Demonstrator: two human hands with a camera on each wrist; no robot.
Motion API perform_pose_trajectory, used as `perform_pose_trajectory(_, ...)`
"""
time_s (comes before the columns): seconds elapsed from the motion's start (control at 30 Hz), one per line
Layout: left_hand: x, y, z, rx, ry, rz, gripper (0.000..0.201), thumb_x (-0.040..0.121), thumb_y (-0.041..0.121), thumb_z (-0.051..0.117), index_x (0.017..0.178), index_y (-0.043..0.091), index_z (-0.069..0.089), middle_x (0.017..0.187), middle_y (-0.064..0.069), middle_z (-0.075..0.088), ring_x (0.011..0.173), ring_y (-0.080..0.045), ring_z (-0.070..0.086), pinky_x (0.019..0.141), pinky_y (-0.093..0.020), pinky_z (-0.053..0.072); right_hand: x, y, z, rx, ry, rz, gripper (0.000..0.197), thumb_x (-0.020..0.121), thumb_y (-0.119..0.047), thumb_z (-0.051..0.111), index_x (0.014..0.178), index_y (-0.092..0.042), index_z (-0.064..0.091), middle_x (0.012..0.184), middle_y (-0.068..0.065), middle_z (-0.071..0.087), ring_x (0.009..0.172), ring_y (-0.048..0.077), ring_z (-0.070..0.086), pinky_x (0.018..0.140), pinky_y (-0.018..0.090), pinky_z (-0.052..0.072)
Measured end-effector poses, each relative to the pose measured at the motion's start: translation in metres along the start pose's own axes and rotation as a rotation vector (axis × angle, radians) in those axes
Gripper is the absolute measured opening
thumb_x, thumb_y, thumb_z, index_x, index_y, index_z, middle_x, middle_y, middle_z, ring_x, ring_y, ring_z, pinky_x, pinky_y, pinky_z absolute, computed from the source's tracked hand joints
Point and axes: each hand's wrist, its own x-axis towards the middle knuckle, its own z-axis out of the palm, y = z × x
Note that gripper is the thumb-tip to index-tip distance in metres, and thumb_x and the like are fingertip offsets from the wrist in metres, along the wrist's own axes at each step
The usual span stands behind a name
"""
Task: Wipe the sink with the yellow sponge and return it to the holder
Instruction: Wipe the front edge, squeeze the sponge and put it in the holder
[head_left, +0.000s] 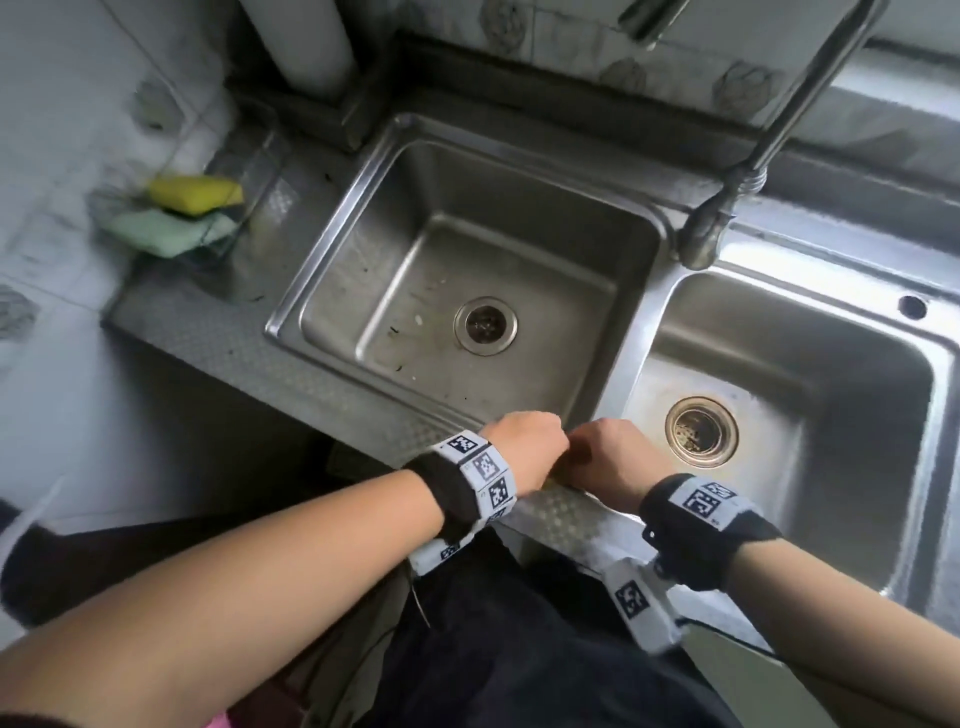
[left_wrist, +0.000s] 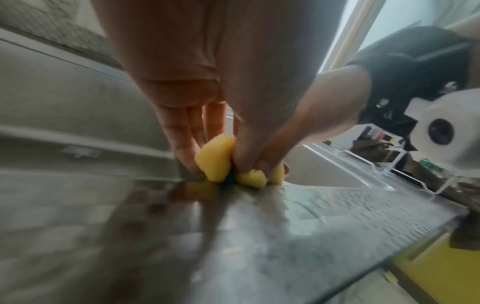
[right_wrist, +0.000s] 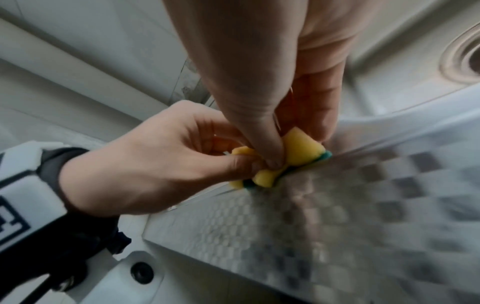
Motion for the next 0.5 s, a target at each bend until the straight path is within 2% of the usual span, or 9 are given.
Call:
perform_pose_trajectory(0.1, -0.021, -0.043, -0.014, -0.089, 0.038, -0.104, 0.020, 0.085, 0.010, 0.055, 0.101, 0.011, 0.067, 0.109, -0.016, 0.063, 0.101, -0.040, 0.062, 0.083, -0.043, 0.052, 0.026, -0.040, 0.006, 0.038, -0.009, -0.060, 0.028, 0.080, -0.035, 0.059, 0.086, -0.010, 0.071, 0.089, 0.017, 0.072, 0.086, 0.035, 0.066, 0.073, 0.037, 0.052)
perform_pose_trajectory(0.2, -0.054, -0.094, -0.028, -0.448, 0.190, -0.310, 0.014, 0.082, 0.015, 0.061, 0.089, 0.014, 0.073, 0.094, -0.014, 0.074, 0.090, -0.030, 0.068, 0.079, -0.031, 0.052, 0.048, -0.088, 0.006, 0.142, -0.040, -0.159, 0.026, 0.077, -0.034, 0.061, 0.097, -0.019, 0.070, 0.096, 0.009, 0.073, 0.093, 0.030, 0.066, 0.077, 0.033, 0.050)
perform_pose_trajectory(0.27, -0.077, -0.126, -0.034, -0.769, 0.309, -0.425, 0.016, 0.081, 0.022, 0.070, 0.096, 0.018, 0.072, 0.093, -0.012, 0.074, 0.080, -0.022, 0.068, 0.076, -0.027, 0.052, 0.058, -0.114, -0.006, 0.207, -0.017, -0.211, 0.038, 0.073, -0.033, 0.069, 0.110, -0.025, 0.067, 0.104, 0.000, 0.072, 0.094, 0.019, 0.065, 0.081, 0.026, 0.049)
perform_pose_trajectory(0.33, -0.092, -0.152, -0.043, -1.035, 0.435, -0.465, 0.026, 0.081, 0.033, 0.071, 0.105, 0.024, 0.068, 0.102, -0.006, 0.073, 0.082, -0.015, 0.067, 0.079, -0.027, 0.052, 0.067, -0.134, -0.024, 0.309, 0.064, -0.228, 0.035, 0.074, -0.029, 0.073, 0.108, -0.025, 0.068, 0.098, -0.003, 0.071, 0.083, 0.015, 0.065, 0.074, 0.021, 0.051)
perform_pose_trajectory(0.4, -0.103, -0.173, -0.056, -1.205, 0.563, -0.429, 0.035, 0.079, 0.044, 0.071, 0.107, 0.025, 0.068, 0.105, -0.001, 0.072, 0.085, -0.008, 0.064, 0.083, -0.025, 0.051, 0.079, -0.155, -0.043, 0.472, 0.113, -0.234, 0.019, 0.081, -0.023, 0.069, 0.100, -0.018, 0.070, 0.089, 0.004, 0.073, 0.072, 0.022, 0.069, 0.066, 0.030, 0.059)
perform_pose_trajectory(0.43, -0.109, -0.184, -0.062, -1.239, 0.610, -0.412, 0.039, 0.076, 0.046, 0.074, 0.108, 0.025, 0.068, 0.100, 0.003, 0.072, 0.083, -0.006, 0.063, 0.081, -0.023, 0.051, 0.085, -0.167, -0.053, 0.546, 0.099, -0.237, 0.016, 0.085, -0.020, 0.065, 0.100, -0.015, 0.069, 0.088, 0.009, 0.074, 0.070, 0.026, 0.071, 0.063, 0.034, 0.060)
perform_pose_trajectory(0.5, -0.116, -0.195, -0.075, -1.202, 0.683, -0.397, 0.037, 0.074, 0.035, 0.079, 0.107, 0.022, 0.068, 0.090, 0.006, 0.070, 0.079, -0.007, 0.063, 0.074, -0.018, 0.050, 0.097, -0.185, -0.068, 0.669, 0.060, -0.228, 0.015, 0.090, -0.015, 0.059, 0.102, -0.009, 0.067, 0.087, 0.017, 0.074, 0.062, 0.029, 0.071, 0.056, 0.034, 0.059)
